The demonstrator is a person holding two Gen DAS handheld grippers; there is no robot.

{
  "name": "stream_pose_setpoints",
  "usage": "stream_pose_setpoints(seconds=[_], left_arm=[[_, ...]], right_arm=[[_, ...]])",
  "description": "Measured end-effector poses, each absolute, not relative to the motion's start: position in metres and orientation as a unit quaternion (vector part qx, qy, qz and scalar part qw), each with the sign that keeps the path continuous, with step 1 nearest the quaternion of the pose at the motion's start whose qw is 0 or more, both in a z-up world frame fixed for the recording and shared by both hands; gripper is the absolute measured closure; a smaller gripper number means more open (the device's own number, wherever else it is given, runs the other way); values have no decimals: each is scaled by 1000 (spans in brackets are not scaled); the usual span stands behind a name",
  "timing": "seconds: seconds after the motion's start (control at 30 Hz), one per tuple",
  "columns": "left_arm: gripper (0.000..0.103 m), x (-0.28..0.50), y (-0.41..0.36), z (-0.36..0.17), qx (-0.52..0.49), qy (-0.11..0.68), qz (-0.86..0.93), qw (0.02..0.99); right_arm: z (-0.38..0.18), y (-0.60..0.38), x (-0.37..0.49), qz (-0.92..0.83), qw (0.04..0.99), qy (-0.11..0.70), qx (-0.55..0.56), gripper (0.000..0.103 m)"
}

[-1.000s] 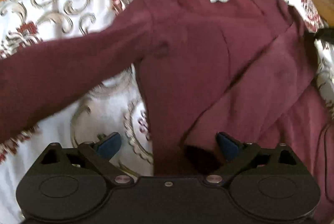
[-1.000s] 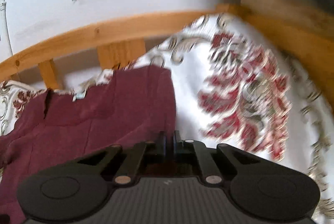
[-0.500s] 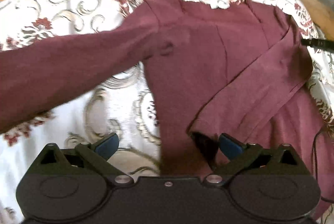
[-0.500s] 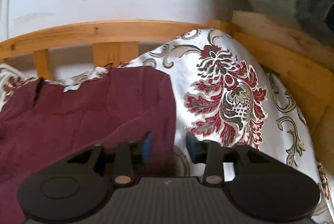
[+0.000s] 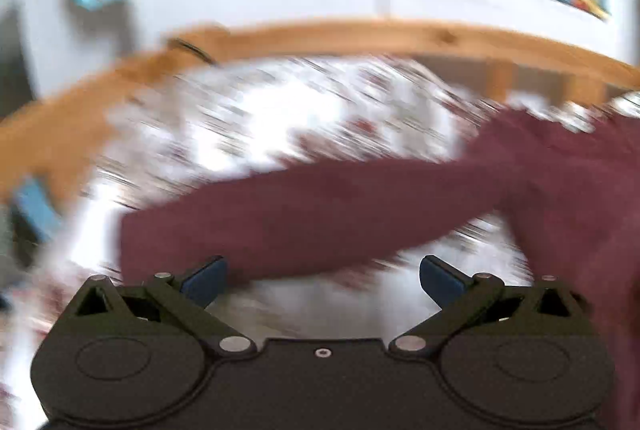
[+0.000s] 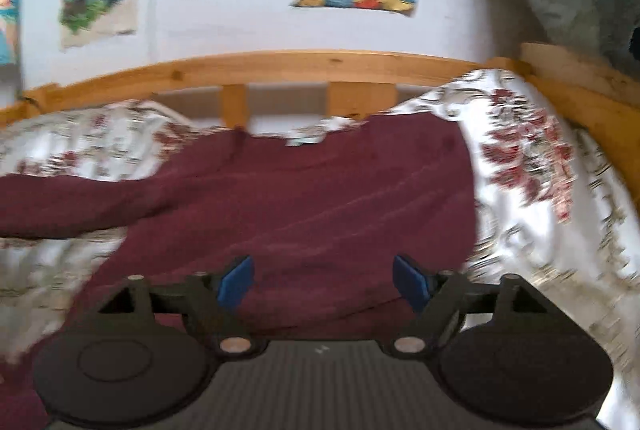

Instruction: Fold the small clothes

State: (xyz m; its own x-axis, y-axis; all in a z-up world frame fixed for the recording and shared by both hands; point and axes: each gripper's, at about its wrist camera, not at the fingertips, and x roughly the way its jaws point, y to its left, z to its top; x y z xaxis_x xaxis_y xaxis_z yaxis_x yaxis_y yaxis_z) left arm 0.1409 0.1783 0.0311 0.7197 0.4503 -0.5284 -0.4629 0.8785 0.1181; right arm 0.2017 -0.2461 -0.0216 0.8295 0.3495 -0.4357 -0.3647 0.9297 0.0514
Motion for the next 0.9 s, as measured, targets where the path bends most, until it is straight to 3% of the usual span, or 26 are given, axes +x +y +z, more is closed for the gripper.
stream_pose_setpoints(seconds=[0.13, 0.43, 0.5, 0.57, 0.77, 0.9], left_arm=[[1, 122, 216, 53, 34, 248, 324, 912], [13, 146, 297, 56, 6, 328, 281, 902], [25, 152, 302, 48, 4, 364, 271, 891], [29, 157, 298, 43, 22, 376, 277, 884], [91, 162, 278, 44, 52, 379, 274, 883], [95, 158, 268, 59, 46, 350, 297, 887]], right_arm=[[-25, -221, 169, 215, 955, 204, -14, 14], [-44, -199, 144, 253, 946, 199, -40, 11], [-45, -203, 144, 253, 946, 200, -36, 10], [-45, -204, 143, 251, 946, 203, -35, 8], [-45, -204, 138, 258, 945, 195, -45, 5], [-42, -203, 135, 263, 945, 187, -48, 5]])
